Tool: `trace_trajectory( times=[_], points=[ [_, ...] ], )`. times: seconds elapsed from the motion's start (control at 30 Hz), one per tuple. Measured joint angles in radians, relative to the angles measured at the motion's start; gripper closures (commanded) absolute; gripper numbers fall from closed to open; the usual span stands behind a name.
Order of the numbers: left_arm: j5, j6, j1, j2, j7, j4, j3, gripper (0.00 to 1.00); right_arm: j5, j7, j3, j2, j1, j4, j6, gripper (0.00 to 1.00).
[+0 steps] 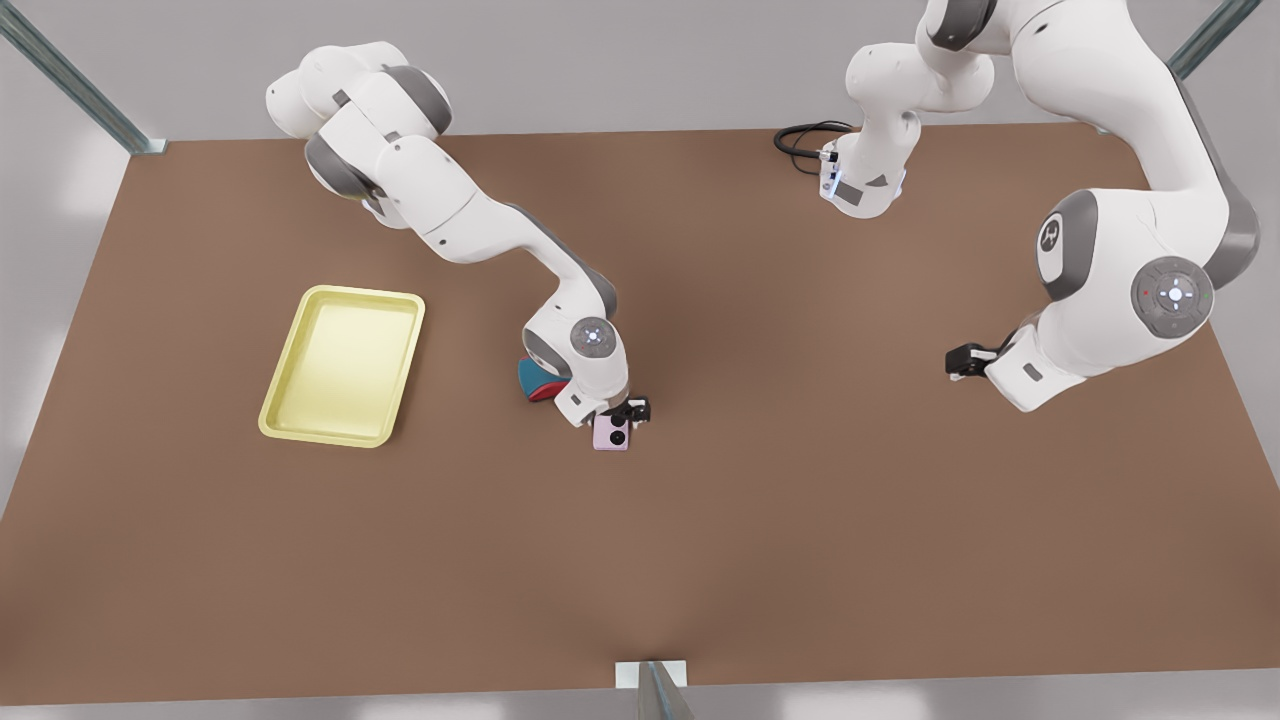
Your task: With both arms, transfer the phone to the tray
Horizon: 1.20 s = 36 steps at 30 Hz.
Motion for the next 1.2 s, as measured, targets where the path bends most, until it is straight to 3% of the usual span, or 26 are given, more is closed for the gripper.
trace_trajectory(
  times=[0.23, 0.5, 0.7, 1.03, 1.2],
  points=[
    [-0.007, -0.002, 0.001, 0.0, 0.003, 0.0, 0.0, 0.0, 0.0, -0.002, 0.0, 0.001, 0.0, 0.0, 0.0, 0.12],
    [-0.009, -0.001, 0.001, 0.002, 0.005, 0.0, 0.0, 0.0, -0.001, -0.004, 0.0, 0.004, -0.002, 0.001, 0.0, 0.13],
    [-0.009, -0.001, 0.002, 0.0, 0.006, 0.0, 0.0, 0.0, 0.002, -0.008, 0.0, 0.0, -0.002, 0.003, 0.001, 0.22],
    [-0.013, -0.001, 0.002, -0.001, 0.007, 0.0, 0.001, 0.0, 0.003, -0.016, 0.004, -0.017, -0.016, 0.001, -0.003, 0.23],
    [-0.019, -0.001, 0.001, -0.002, 0.008, 0.0, 0.001, 0.0, 0.003, -0.032, 0.055, -0.115, -0.113, -0.071, -0.041, 0.23]
  ],
)
